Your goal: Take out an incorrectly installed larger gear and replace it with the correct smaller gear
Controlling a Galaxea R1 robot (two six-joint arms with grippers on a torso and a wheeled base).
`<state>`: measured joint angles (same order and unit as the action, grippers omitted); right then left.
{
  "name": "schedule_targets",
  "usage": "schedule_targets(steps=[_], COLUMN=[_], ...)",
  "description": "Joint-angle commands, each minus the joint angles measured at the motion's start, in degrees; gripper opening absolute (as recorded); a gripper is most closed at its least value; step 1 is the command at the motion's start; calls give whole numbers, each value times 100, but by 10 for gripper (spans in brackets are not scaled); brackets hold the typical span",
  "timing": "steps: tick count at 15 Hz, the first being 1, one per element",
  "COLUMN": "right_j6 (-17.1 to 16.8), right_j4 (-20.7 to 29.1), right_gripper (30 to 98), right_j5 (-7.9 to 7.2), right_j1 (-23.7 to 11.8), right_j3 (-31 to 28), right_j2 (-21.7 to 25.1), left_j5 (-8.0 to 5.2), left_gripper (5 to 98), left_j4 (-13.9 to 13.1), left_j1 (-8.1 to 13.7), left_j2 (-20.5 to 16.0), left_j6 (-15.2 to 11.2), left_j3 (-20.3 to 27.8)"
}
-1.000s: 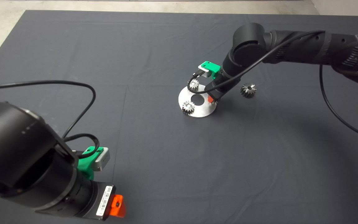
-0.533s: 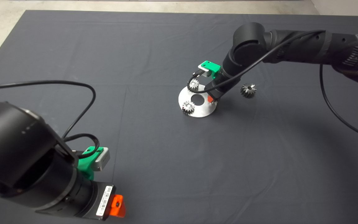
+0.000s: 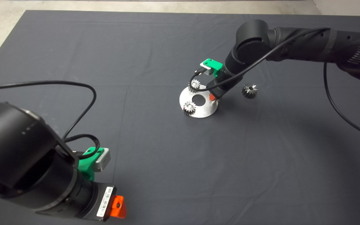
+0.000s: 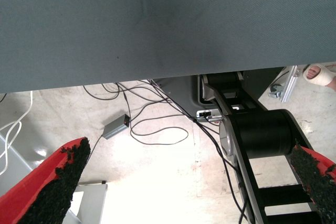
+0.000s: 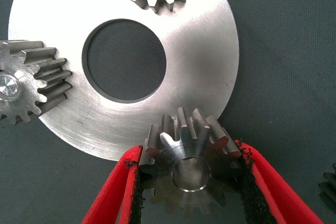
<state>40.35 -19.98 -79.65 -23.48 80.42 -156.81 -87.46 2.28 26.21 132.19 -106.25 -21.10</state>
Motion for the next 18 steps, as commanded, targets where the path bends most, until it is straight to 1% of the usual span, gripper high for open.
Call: schedule_targets(steps=[1, 18], right_j6=[-1, -1], right_j4=[-146, -340], right_gripper=[404, 403], right_j5=[11, 11], right_j1=[-184, -140], right_j3=[-92, -160], right_j2=[-4, 22], left_j5=[-70, -70], left_gripper=[982, 982], left_j4=[-125, -131], left_j1=[34, 34], left_j2=[-13, -22], left_j6=[-45, -45], left_j3=[99, 99])
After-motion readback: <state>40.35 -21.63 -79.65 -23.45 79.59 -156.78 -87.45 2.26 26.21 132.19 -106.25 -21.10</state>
